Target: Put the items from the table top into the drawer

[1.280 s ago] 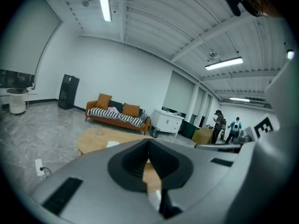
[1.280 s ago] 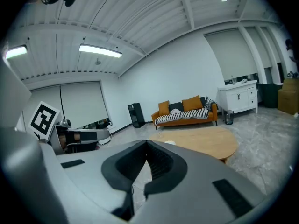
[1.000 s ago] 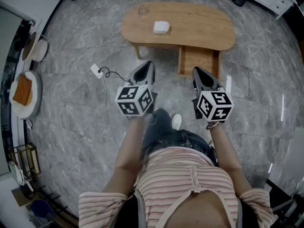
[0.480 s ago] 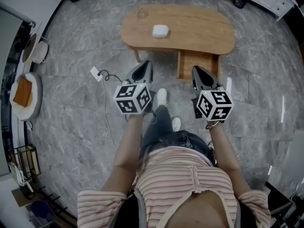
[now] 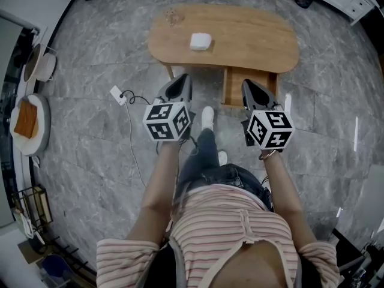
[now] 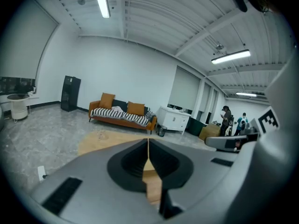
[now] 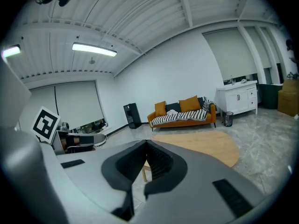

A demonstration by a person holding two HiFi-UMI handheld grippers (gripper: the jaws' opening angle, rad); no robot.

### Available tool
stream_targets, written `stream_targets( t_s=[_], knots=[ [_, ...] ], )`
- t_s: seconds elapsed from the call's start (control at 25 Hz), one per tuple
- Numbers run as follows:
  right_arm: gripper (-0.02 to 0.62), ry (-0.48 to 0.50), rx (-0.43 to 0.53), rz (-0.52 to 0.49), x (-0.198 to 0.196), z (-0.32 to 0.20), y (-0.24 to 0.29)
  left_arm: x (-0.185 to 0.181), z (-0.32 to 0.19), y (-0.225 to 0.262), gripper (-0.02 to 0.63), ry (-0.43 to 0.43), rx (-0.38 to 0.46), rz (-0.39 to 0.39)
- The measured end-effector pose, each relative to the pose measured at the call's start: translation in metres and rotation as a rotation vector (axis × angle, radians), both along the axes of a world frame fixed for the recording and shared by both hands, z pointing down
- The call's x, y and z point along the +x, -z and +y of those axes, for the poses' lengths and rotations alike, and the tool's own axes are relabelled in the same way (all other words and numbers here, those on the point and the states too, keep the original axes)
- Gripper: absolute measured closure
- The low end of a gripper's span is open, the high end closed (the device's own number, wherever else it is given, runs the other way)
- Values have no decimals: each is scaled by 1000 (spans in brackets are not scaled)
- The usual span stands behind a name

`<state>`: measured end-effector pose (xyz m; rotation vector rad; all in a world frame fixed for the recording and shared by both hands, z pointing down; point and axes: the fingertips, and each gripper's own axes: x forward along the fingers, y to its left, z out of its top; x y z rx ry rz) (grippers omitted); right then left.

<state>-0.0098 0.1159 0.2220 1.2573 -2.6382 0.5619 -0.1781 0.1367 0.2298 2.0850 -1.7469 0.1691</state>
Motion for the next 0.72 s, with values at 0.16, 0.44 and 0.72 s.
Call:
stream_targets(
  t_s=[0.16, 0.44, 0.72],
  knots=[
    [586, -1, -13, 15, -8, -29, -7, -6, -33, -15, 592, -11, -33, -12],
    [587, 0, -81, 28, -41, -97, -36, -36, -102, -53, 592, -23, -129, -31],
    [587, 16, -145, 65, -87, -160, -65, -78, -161, -91, 592, -41, -216, -32]
  ],
)
